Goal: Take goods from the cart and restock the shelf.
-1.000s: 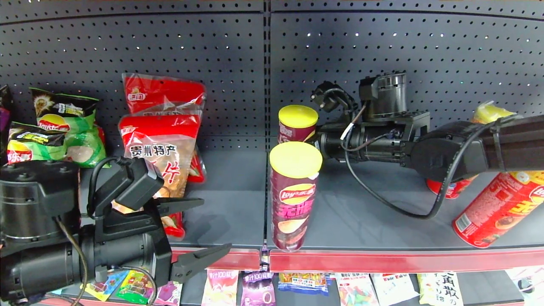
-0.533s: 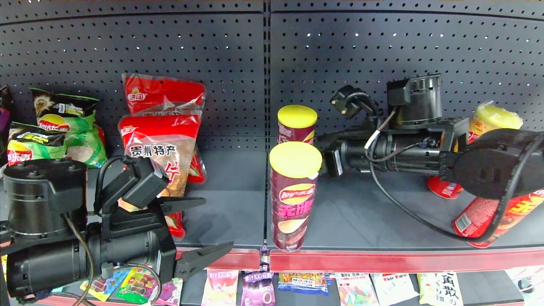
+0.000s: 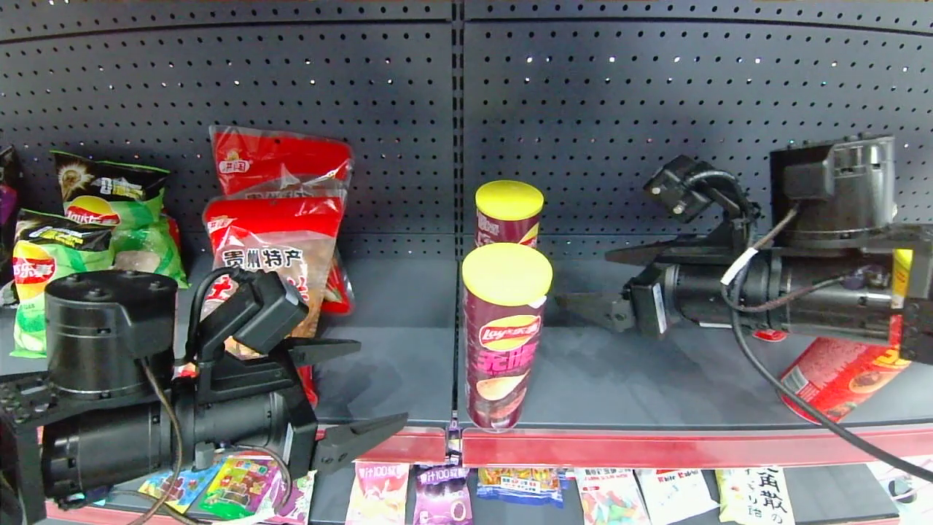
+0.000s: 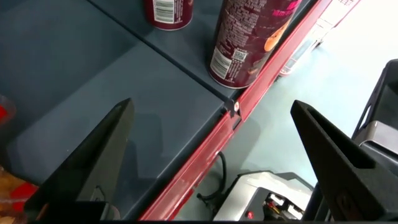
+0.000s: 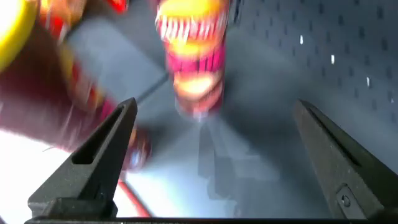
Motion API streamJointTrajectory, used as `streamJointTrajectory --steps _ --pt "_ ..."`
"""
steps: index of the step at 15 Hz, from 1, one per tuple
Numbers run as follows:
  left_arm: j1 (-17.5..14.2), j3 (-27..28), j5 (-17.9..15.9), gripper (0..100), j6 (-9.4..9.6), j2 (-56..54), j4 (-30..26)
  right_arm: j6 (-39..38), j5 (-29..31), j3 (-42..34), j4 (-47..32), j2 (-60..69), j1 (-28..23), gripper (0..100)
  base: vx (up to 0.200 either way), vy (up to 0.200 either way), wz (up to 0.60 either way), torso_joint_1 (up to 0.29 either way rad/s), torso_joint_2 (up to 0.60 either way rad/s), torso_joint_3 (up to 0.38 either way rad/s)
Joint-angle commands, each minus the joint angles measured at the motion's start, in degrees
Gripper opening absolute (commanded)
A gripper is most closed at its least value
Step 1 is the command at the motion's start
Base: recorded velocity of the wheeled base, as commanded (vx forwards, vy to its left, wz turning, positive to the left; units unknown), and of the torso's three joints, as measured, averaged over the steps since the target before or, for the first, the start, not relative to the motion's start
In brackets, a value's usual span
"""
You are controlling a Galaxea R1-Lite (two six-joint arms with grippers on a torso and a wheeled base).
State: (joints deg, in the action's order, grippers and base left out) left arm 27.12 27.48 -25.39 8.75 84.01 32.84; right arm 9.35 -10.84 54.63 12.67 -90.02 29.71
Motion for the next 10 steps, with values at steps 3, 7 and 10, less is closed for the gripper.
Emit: streamJointTrajectory --steps 3,7,10 --pt "0.0 1.0 0.2 100 0.04 2.5 0.0 0.0 -0.1 -8.7 -3.4 13.3 0.1 100 0.0 0.0 0.0 0.0 0.0 0.0" --pt "1.0 1.4 0.1 100 2.94 6.3 0.0 -0.8 -0.5 -19.0 -3.5 23.5 0.0 100 0.0 0.0 0.0 0.0 0.0 0.0" --pt "2.8 6.0 0.2 100 3.11 11.6 0.0 -2.3 -1.8 -26.3 -3.5 31.7 0.4 100 0.0 0.0 0.0 0.0 0.0 0.0"
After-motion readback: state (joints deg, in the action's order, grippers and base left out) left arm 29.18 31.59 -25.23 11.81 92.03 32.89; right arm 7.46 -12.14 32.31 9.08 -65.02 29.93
